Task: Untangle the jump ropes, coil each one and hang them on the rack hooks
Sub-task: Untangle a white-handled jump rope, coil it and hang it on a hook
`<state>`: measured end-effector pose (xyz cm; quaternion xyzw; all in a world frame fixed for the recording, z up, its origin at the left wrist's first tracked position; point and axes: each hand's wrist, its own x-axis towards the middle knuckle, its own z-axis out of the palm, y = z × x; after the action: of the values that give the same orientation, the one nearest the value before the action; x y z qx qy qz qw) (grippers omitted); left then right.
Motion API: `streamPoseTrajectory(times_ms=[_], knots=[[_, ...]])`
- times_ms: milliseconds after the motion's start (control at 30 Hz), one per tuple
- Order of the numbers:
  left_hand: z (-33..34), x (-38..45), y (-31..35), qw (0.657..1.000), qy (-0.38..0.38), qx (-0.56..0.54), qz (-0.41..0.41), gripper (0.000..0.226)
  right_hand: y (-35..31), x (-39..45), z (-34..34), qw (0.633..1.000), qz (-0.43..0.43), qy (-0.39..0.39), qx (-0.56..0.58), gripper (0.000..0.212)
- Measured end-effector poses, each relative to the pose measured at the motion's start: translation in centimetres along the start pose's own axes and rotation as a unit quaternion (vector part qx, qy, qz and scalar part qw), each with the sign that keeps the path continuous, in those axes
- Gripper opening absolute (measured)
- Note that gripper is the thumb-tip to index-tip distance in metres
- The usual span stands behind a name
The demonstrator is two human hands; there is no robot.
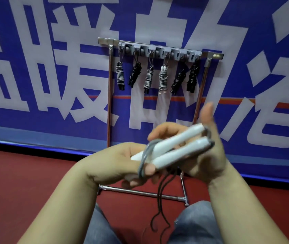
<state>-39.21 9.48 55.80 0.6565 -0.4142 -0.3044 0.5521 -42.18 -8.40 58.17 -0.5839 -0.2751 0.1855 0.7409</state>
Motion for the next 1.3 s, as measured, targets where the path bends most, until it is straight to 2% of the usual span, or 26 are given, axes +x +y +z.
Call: streamPoseTrajectory(times_ms=[33,100,200,267,367,433,467,533,600,667,733,833,900,967,1033,1167,1233,1300], knots=[[0.2,0.2,-0.1,0.999,0.006,-0.051,0.015,0.02,0.1,-0.1,-0.1,0.999,-0.035,-0.012,0.017,0.094],[0.3,0.4,-0.1,0.995,0.021,-0.099,0.026,0.019,0.1,-0.3,0.0,0.996,-0.086,0.019,-0.008,0.1],[0.4,0.7,-0.2,0.99,0.025,-0.137,0.032,0.029,0.1,-0.3,0.7,0.984,-0.138,0.091,-0.068,0.091],[0.5,0.9,-0.3,0.987,0.02,-0.155,0.04,0.028,0.3,-0.2,1.5,0.962,-0.182,0.162,-0.123,0.075],[0.4,1.3,-0.3,0.972,-0.027,-0.229,0.041,0.036,0.1,-0.2,2.2,0.931,-0.181,0.281,-0.147,0.026],[0.4,1.4,-0.2,0.964,-0.039,-0.259,0.035,0.045,0.0,-0.1,2.4,0.922,-0.162,0.316,-0.154,0.021],[0.6,1.5,-0.1,0.971,-0.019,-0.238,0.029,0.045,0.0,0.0,2.5,0.916,-0.16,0.331,-0.162,0.023],[1.1,1.6,0.0,0.985,0.064,-0.158,0.008,0.028,0.1,0.1,2.4,0.902,-0.164,0.352,-0.186,0.026],[1.8,1.7,0.3,0.986,0.115,-0.121,-0.001,0.012,0.2,0.2,2.2,0.898,-0.159,0.363,-0.191,0.025],[2.1,1.8,0.5,0.982,0.159,-0.102,0.006,0.009,0.4,0.2,2.1,0.889,-0.16,0.39,-0.177,0.026],[2.1,2.1,0.4,0.963,0.247,-0.105,0.03,0.012,0.7,0.3,2.0,0.875,-0.175,0.434,-0.126,0.031],[3.1,3.0,0.1,0.901,0.4,-0.137,0.099,0.028,1.2,1.0,2.1,0.849,-0.17,0.501,-0.016,0.04],[4.1,3.7,-0.5,0.868,0.47,-0.106,0.124,0.029,1.5,1.3,2.3,0.831,-0.171,0.528,0.033,0.046],[4.7,3.8,-1.0,0.856,0.504,-0.044,0.111,0.022,1.7,1.4,2.6,0.824,-0.175,0.536,0.042,0.049],[4.5,3.5,-1.3,0.855,0.506,-0.034,0.114,0.022,1.7,1.4,2.9,0.832,-0.158,0.531,0.036,0.048],[3.9,3.5,-0.8,0.858,0.492,-0.05,0.137,0.03,1.3,1.2,3.2,0.885,-0.122,0.449,0.04,0.057],[3.7,3.4,-0.4,0.853,0.496,-0.053,0.154,0.031,2.0,1.4,4.0,0.906,-0.108,0.408,-0.011,0.062],[3.2,3.2,-0.1,0.84,0.521,0.014,0.15,0.031,3.4,1.7,4.9,0.913,-0.092,0.382,-0.113,0.06]])
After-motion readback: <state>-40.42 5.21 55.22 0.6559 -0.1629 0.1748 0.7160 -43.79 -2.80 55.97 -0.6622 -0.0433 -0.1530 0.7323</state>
